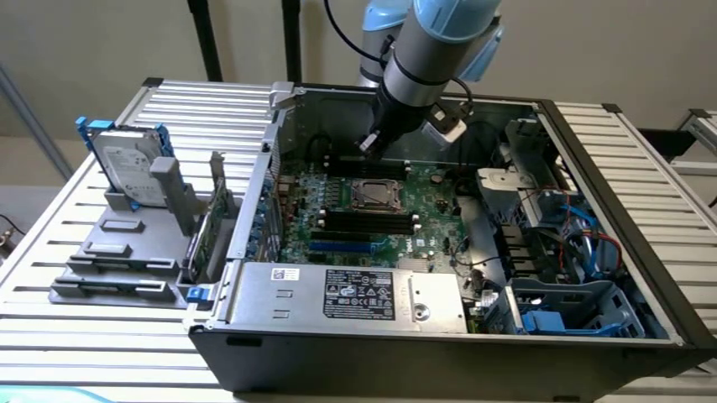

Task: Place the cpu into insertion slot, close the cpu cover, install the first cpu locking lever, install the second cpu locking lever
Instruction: 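Install the second cpu locking lever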

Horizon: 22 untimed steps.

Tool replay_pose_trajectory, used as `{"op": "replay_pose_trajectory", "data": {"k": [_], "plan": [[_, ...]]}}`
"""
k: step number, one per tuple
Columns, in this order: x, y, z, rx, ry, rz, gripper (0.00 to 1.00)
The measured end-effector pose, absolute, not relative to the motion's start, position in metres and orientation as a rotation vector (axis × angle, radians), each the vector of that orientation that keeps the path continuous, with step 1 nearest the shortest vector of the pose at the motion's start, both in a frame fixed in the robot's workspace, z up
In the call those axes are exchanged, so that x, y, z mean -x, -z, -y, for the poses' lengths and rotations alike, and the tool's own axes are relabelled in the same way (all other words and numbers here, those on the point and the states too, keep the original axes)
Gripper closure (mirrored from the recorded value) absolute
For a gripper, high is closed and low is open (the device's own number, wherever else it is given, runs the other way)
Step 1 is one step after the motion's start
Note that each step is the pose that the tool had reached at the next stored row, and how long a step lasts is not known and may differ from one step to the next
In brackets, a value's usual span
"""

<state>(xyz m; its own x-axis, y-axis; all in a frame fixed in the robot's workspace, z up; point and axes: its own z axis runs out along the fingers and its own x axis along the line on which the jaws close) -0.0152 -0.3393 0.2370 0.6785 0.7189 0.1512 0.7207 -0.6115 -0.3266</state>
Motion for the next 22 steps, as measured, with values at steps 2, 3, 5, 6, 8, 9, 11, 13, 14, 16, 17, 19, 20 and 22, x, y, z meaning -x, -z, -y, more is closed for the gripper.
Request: {"op": "replay_pose_trajectory", "data": {"k": [2,3,5,6,8,9,11,13,14,16,17,19,20,22], "plan": [[0.015,-0.237,0.339,2.532,0.007,1.131,0.89],[0.015,-0.237,0.339,2.532,0.007,1.131,0.89],[0.015,-0.237,0.339,2.532,0.007,1.131,0.89],[0.015,-0.237,0.339,2.532,0.007,1.131,0.89],[0.015,-0.237,0.339,2.532,0.007,1.131,0.89],[0.015,-0.237,0.340,2.532,0.005,1.131,0.89],[0.014,-0.239,0.345,2.530,-0.002,1.128,0.89],[0.014,-0.244,0.352,2.530,-0.004,1.128,0.89],[0.014,-0.247,0.356,2.530,-0.004,1.128,0.89],[0.014,-0.253,0.362,2.531,-0.005,1.128,0.89],[0.014,-0.257,0.363,2.531,-0.005,1.128,0.89],[0.014,-0.266,0.366,2.531,-0.005,1.129,0.89],[0.014,-0.270,0.367,2.531,-0.005,1.130,0.89],[0.014,-0.278,0.368,2.531,-0.004,1.136,0.89]]}}
